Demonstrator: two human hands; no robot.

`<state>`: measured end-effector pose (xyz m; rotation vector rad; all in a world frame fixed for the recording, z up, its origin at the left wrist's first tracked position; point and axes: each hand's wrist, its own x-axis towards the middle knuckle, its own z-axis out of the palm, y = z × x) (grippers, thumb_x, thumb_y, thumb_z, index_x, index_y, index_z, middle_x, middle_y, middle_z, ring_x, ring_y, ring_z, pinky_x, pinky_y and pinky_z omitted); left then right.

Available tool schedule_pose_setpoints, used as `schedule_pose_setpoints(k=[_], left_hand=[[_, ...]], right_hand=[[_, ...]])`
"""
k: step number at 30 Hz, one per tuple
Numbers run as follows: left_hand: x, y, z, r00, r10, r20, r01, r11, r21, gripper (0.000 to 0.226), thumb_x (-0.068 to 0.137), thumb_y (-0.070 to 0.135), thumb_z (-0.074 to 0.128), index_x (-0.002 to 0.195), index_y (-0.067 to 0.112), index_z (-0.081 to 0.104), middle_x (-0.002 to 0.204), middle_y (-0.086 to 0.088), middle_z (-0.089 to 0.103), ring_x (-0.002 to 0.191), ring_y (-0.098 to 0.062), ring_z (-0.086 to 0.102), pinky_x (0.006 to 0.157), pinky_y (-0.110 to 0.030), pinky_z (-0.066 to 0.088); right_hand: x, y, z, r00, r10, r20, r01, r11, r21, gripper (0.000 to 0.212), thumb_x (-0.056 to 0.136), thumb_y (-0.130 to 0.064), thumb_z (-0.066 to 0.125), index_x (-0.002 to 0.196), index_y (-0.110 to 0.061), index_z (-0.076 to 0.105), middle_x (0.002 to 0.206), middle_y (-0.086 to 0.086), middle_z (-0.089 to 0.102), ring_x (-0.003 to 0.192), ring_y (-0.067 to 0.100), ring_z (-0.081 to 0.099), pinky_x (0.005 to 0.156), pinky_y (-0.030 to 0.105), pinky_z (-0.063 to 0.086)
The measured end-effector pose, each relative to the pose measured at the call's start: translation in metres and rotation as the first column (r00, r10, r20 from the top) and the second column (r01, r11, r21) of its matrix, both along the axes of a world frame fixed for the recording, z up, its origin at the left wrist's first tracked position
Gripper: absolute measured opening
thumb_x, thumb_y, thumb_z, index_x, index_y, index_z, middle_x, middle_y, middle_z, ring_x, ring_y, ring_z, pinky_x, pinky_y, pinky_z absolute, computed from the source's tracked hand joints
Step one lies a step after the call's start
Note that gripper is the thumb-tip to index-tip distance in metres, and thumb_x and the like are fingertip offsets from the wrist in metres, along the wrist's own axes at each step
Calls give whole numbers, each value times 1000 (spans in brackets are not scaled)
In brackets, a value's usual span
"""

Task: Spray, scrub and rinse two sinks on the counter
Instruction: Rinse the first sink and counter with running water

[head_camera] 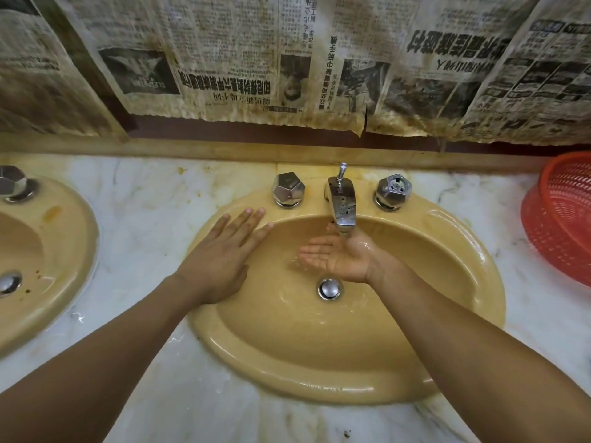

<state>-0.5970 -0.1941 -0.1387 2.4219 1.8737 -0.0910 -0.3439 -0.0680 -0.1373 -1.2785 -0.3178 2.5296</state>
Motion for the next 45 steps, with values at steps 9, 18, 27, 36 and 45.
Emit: schedule_pose_setpoints(k=[9, 18, 27, 36, 45], left_hand=[[24, 6, -11, 994, -78, -74, 90, 981, 170, 76, 81, 3, 50, 155, 2, 37, 167, -23, 23, 155, -37, 24, 123, -55, 27], [110, 33, -58, 874, 150, 462, -68, 979, -190, 46, 93, 12, 54, 139, 15, 57, 142, -5, 56, 132, -26, 50, 109, -32, 37], [160, 73, -80, 937, -295, 187, 327, 929, -174, 46, 95, 32, 49, 140, 22, 50, 145, -6, 47, 131, -30, 47, 106, -42, 39], [116, 52, -92, 867, -498, 15, 477, 823, -308, 65, 105, 51, 29, 163, 25, 17, 170, -4, 19, 157, -25, 13, 127, -40, 5], [85, 24, -77, 874, -453, -174, 316, 803, -505, 87, 91, 71, -7, 161, 19, -17, 168, -1, -18, 151, -16, -28, 122, -40, -23]], right_hand=[[9, 2, 4, 993, 85, 76, -90, 994, 62, 62, 111, -37, 29, 143, 14, 41, 138, 38, 53, 132, 47, 52, 109, 48, 47], [38, 12, 56, 916, -64, 397, -139, 875, 463, 38, 110, -29, 39, 114, -3, 65, 115, 24, 72, 111, 41, 68, 100, 49, 55], [69, 53, 86, 658, -358, 662, -567, 342, 749, 20, 100, -33, 61, 100, -20, 77, 87, -5, 74, 81, 14, 71, 81, 36, 59], [36, 11, 57, 937, 54, 345, -105, 986, 133, 56, 110, -39, 29, 105, 7, 61, 105, 32, 68, 101, 44, 68, 95, 52, 55], [42, 29, 37, 933, 359, 6, -359, 932, 45, 89, 102, -66, 29, 143, 12, 42, 136, 39, 55, 131, 47, 54, 115, 49, 41]])
